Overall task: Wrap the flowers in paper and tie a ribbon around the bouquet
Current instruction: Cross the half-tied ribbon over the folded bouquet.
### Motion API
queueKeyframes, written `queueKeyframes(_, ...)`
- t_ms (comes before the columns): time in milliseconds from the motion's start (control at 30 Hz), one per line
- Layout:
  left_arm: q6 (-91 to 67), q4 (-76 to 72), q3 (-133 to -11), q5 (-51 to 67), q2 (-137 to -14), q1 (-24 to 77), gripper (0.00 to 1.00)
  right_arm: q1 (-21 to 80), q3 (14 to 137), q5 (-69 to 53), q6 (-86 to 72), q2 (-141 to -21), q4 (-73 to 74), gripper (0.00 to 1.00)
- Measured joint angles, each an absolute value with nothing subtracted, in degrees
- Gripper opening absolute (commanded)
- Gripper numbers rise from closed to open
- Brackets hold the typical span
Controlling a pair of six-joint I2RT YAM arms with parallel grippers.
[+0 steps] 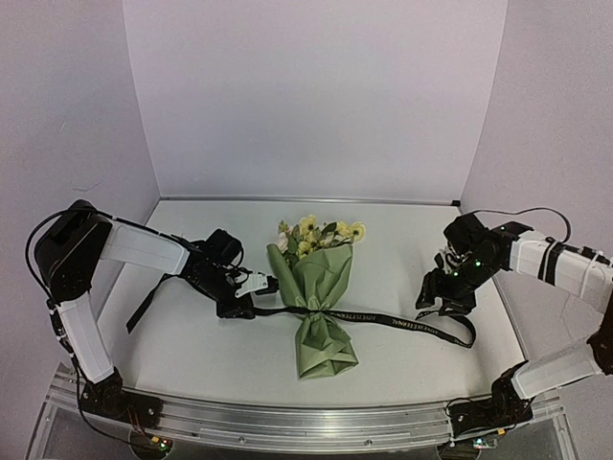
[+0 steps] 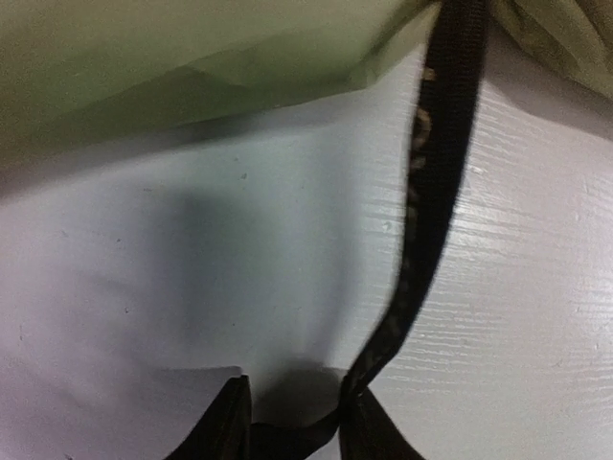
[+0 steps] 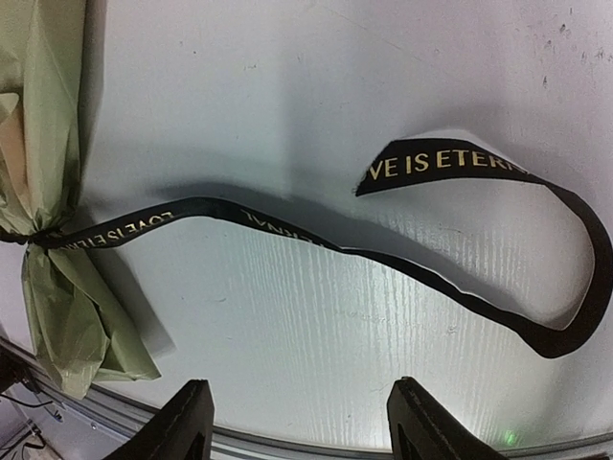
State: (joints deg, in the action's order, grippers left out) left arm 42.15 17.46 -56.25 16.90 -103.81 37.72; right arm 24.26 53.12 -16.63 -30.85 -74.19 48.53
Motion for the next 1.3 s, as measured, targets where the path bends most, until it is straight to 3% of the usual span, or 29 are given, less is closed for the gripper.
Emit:
queueKeyframes(100,42.0,17.6,-56.2,16.7,-103.7,38.2,0.18,25.0,53.1,-16.8,-30.7,-74.2,48.4,0.58)
queueKeyframes(533,35.7,12.9,-52.2,14.7,-86.0,44.0,0.08,41.1,53.4,-15.0,-31.7,-84.5,43.0,0.37)
queueKeyframes(767,30.8,7.4,-49.9,15.4,-84.1,48.8,0.04,49.2,55.5,-11.0,-35.0,-94.5,35.1,0.23)
queueKeyframes(1300,23.1,-6.3,-46.5,21.1,-85.1,53.1,0.03,57.6,59.1,-5.7,-44.0,-104.4,18.8,0.21)
